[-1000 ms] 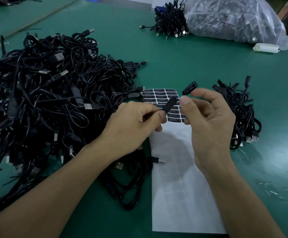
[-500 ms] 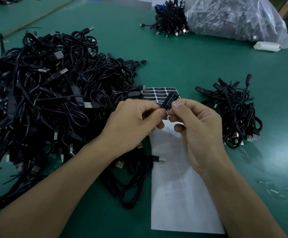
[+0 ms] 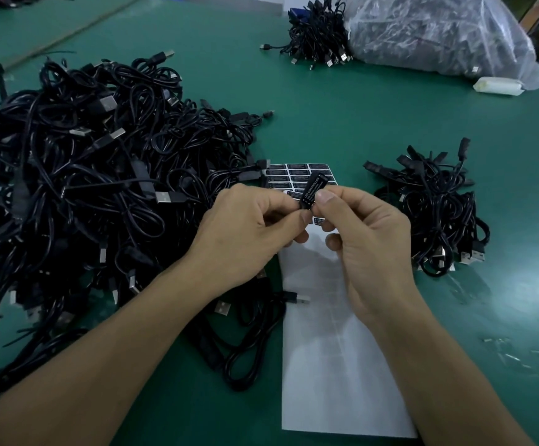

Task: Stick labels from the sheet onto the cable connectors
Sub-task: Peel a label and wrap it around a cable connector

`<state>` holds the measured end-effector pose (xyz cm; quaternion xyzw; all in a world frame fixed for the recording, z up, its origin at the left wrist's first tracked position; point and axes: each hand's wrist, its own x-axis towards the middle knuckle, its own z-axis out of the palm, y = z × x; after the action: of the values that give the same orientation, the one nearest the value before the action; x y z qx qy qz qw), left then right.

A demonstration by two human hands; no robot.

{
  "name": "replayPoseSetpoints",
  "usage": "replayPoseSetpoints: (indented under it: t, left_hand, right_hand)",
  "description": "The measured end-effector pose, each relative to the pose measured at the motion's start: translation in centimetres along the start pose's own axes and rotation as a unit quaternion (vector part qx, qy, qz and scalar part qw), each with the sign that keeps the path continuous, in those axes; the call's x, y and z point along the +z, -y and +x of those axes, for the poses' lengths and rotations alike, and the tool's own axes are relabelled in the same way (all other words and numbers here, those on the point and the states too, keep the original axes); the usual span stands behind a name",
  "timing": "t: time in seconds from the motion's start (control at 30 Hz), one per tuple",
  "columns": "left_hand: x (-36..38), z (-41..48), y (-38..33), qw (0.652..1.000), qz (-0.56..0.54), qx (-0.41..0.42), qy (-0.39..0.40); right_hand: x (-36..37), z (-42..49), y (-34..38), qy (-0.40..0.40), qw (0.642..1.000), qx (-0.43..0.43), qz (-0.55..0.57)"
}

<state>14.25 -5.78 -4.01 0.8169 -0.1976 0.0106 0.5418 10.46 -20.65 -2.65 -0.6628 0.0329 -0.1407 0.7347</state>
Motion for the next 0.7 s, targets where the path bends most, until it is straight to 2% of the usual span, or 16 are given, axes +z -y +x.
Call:
replayPoseSetpoints:
  t: [0.7]
  left_hand:
    - [-0.04,-0.10,-0.01,1.000,-0.020,0.003,0.007]
  right_hand:
    - [0.37,-0.09,-0.62,-0.040,0.995,-0.058,-0.064]
